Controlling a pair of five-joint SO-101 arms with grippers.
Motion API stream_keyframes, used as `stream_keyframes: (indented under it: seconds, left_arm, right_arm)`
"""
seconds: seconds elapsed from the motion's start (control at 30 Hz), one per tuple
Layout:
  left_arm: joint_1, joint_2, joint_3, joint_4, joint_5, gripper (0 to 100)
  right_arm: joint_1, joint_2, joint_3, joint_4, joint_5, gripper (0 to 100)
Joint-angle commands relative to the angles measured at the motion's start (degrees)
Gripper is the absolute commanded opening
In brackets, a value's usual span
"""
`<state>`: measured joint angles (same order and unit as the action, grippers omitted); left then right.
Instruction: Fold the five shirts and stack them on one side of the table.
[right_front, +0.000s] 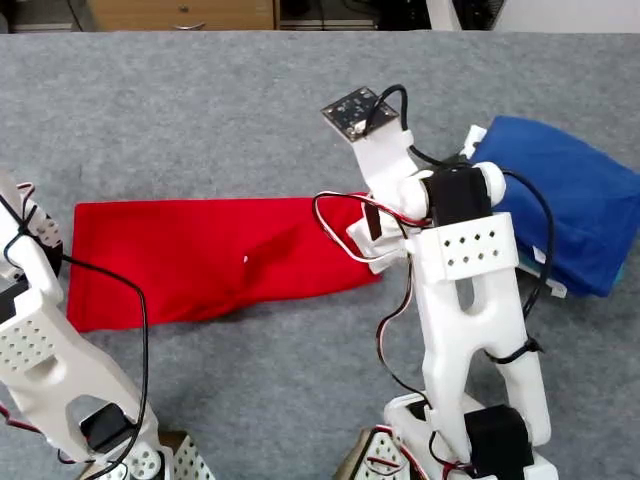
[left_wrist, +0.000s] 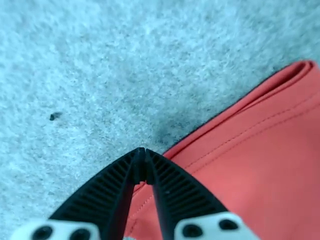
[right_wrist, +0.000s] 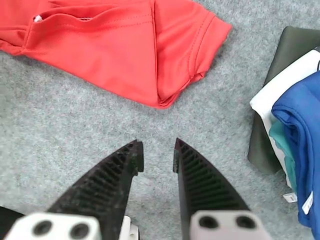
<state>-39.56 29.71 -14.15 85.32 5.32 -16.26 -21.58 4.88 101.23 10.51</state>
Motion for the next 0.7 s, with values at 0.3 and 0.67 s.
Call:
stream_keyframes:
  seconds: [0.3,0.67]
  left_arm:
    - [0.26,-0.22,0.09,1.67,0.0,2]
    - [0.44,-0.22,0.0,2.02,-0.09,2]
  right_arm:
    - [1.19,-2.33,-4.09,0.35,-2.99,12.0]
    - [1.19,-2.33,-3.91,0.44,-3.78,11.9]
